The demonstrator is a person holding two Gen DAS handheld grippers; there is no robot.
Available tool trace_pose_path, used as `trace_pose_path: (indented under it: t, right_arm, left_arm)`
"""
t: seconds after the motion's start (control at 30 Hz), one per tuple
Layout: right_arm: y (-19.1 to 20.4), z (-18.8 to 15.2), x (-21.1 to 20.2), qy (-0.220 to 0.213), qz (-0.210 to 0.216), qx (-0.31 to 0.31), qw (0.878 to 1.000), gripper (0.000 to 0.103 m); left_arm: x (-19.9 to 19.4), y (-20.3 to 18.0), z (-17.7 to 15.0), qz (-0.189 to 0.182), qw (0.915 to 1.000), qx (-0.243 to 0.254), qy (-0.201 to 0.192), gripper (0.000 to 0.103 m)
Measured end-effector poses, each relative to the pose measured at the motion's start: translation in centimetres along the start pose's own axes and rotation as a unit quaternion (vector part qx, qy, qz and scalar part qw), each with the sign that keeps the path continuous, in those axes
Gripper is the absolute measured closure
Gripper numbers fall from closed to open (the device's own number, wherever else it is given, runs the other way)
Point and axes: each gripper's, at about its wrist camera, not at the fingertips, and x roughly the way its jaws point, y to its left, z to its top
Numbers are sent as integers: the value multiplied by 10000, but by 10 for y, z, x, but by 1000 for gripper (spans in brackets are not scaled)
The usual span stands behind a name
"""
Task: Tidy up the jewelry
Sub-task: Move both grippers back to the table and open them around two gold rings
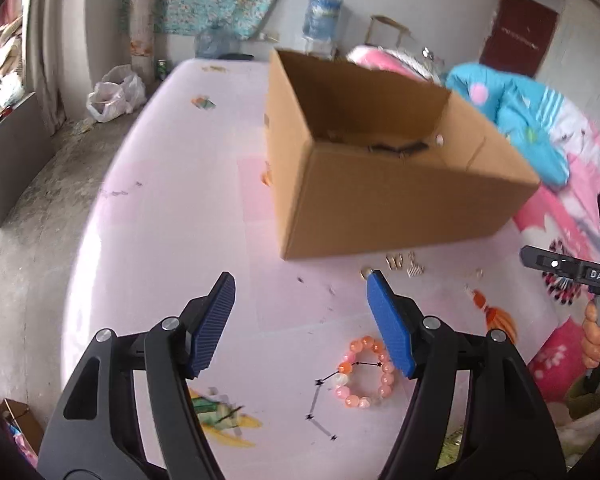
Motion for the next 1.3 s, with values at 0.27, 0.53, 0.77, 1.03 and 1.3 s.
trace_pose_path:
  t: [0.27,0.53,0.77,1.03,1.3]
  right_arm:
    - [11,-2,26,204,-689,-356,9968,74]
    - [8,0,36,147,-731,-175,9971,74]
    - [-1,-1,33,132,-737,-156,9971,74]
    - [-5,-5,34,146,-770,-41,9969,74]
    - [-1,-4,33,141,-742,-4,9971,74]
  left_arm:
    - [30,-23,-3,-39,9993,380,25,38]
    - [50,-47,2,-240,9958,885,-20,46]
    - [71,-58,1,-317,9915,1241,243,71]
    - [73,-64,-2,-46,9887,1489,156,79]
    - [72,-74,0,68,9884,1506,180,90]
